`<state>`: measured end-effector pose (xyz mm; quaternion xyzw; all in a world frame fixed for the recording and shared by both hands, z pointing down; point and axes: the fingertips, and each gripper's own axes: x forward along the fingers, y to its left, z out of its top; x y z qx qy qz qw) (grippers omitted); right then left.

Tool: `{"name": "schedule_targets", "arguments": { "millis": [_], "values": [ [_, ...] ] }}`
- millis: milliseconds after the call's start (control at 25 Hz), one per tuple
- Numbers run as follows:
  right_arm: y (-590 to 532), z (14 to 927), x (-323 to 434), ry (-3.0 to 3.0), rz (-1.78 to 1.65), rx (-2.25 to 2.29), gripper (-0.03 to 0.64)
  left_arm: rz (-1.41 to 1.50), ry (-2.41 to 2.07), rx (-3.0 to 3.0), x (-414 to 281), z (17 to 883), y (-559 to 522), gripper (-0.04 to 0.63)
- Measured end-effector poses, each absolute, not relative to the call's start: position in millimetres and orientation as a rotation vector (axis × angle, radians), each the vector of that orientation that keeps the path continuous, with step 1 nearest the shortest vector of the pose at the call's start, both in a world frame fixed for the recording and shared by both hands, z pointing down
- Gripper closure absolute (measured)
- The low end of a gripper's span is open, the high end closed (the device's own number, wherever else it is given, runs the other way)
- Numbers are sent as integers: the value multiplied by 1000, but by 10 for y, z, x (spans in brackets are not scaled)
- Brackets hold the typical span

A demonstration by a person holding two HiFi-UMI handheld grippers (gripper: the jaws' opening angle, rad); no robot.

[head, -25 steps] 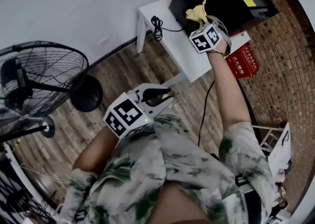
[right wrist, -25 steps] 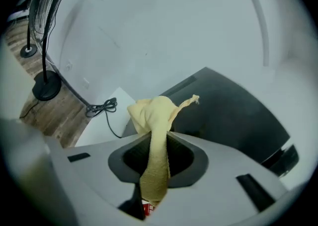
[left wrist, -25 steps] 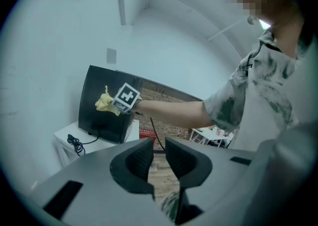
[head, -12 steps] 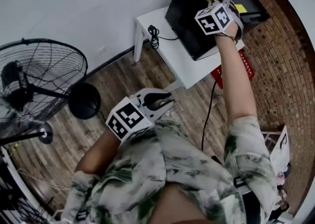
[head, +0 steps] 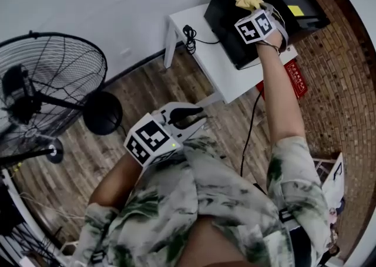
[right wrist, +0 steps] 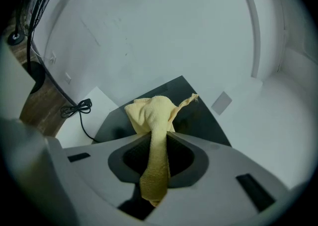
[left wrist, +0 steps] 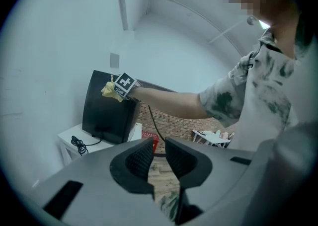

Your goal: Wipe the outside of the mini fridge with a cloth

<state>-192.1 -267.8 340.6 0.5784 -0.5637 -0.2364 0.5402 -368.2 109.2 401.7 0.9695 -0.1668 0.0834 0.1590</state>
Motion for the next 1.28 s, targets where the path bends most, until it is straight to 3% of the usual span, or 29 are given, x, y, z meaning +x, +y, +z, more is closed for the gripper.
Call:
{"name": "schedule_targets", "arguments": {
  "millis": [1280],
  "values": [
    [-3017,5716,-2021,-1409,-210,1256,531,278,-577,2615,-3947,4302,586,509]
  ]
}}
